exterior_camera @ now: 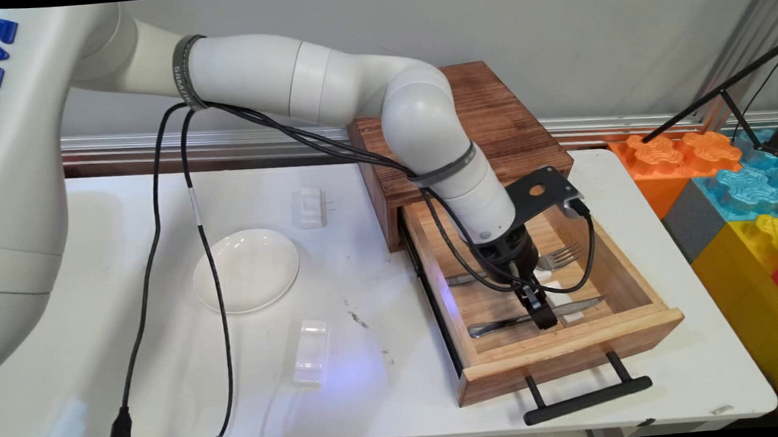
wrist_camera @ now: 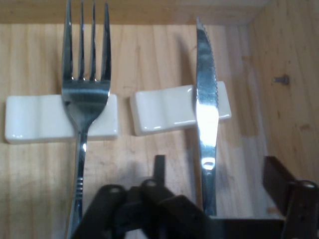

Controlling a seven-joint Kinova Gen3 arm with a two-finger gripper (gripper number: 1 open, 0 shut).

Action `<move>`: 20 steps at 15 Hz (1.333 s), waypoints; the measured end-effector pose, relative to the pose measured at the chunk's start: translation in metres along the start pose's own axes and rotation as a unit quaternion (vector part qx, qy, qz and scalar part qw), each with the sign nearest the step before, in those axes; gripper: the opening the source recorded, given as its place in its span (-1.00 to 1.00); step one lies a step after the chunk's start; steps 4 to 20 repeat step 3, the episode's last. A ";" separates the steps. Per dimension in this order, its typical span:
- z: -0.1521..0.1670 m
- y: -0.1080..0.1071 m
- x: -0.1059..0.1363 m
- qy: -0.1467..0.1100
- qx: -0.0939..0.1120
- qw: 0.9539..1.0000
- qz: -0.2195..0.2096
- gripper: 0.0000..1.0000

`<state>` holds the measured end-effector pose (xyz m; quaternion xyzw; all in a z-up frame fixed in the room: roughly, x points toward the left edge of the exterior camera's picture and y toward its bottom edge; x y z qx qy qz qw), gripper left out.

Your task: Place the picked object into the drawer

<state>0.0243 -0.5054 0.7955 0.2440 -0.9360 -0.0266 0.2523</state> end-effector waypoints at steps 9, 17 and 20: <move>-0.007 -0.001 0.000 -0.001 -0.001 1.000 -0.002 1.00; -0.007 -0.001 0.000 -0.001 -0.001 1.000 -0.002 1.00; -0.007 -0.001 0.000 -0.001 -0.001 1.000 -0.002 1.00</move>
